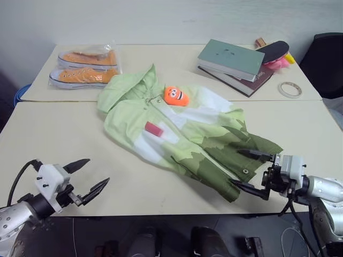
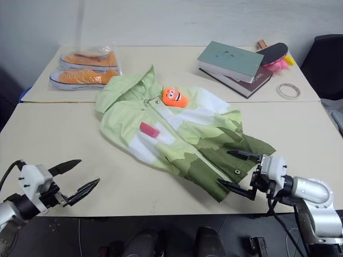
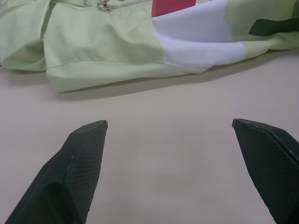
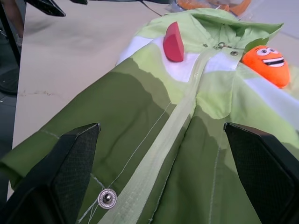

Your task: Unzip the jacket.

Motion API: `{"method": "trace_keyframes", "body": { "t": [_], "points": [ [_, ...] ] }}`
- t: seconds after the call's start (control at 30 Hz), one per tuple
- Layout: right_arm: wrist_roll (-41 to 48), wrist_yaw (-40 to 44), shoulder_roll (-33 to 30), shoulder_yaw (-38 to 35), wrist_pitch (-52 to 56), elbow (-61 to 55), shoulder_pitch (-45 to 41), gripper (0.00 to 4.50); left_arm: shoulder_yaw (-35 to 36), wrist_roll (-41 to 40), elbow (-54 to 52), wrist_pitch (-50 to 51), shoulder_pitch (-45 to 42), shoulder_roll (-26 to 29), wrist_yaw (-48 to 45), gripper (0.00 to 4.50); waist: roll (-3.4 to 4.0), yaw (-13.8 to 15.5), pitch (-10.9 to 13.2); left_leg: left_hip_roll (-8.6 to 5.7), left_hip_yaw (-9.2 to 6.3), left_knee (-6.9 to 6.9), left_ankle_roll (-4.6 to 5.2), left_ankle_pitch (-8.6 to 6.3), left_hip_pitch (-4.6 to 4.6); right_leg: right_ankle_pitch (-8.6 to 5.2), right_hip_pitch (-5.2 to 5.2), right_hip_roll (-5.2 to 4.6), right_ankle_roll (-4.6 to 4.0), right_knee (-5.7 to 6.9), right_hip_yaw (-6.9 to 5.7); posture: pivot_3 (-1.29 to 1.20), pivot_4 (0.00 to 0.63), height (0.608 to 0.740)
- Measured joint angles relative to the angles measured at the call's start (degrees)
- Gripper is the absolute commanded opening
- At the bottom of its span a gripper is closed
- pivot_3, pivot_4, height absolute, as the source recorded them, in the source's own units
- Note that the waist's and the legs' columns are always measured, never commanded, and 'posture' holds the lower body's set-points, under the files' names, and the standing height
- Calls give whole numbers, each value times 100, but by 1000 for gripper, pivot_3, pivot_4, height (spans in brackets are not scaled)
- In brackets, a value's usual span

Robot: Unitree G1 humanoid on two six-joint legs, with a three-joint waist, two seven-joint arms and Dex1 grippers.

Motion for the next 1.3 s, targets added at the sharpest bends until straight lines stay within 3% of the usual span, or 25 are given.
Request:
{"method": "trace_keyframes", "body": {
  "t": [0.33,0.47,0.6,0.7,0.77,0.87,0.97,1.07,1.3],
  "points": [
    [-28,-11,127,-15,-175,252,-34,4457,-94,-179,56,141,-204,-56,-39,4500,-1,-34,1,8,1,-1,-23,19,9,1,-9,2,3,30,5,0,150,740],
    [48,-140,243,-20,-141,20,17,4457,-78,-1173,-19,1042,-350,307,-307,4500,0,-36,1,11,-1,-1,-25,20,8,1,-12,1,3,35,9,0,150,740],
    [372,-772,632,5,234,-727,-453,4457,-371,-1225,17,1229,-1368,477,-280,4500,2,-14,1,8,-1,3,-40,25,9,2,-12,1,3,45,8,0,150,740],
    [440,-1088,736,140,442,-1128,-689,4457,-1076,-1116,533,1577,-2572,448,-107,4500,2,39,0,5,-4,-2,-34,31,7,2,-17,6,3,56,3,0,150,740],
    [453,-1152,774,202,509,-1185,-677,4457,-1346,-1002,771,1645,-2875,403,-64,4500,1,31,-1,4,-2,-7,-34,31,4,2,-18,10,3,67,4,0,150,740],
    [396,-1325,845,254,553,-1200,-737,4457,-2346,-223,2030,1828,-4650,-168,306,4500,-15,150,7,-17,-1,6,-18,49,-20,7,-40,38,13,87,-15,0,150,740],
    [342,-1443,862,262,534,-1264,-717,4457,-2785,92,2736,1907,-5578,-787,625,4500,-35,126,-2,-51,27,4,7,56,-24,15,-59,19,29,106,-10,0,150,740],
    [340,-1559,916,225,525,-1276,-455,4457,-2946,178,3072,1911,-5787,-1088,619,4500,-40,24,0,-61,54,-2,23,48,-27,21,-76,4,39,104,-13,0,150,740],
    [271,-1578,940,202,365,-1279,-36,4457,-3405,715,3297,1875,-5731,-1150,550,4500,-56,11,9,-59,50,5,25,71,-28,25,-74,-3,49,107,-12,0,150,740]
  ]
}}
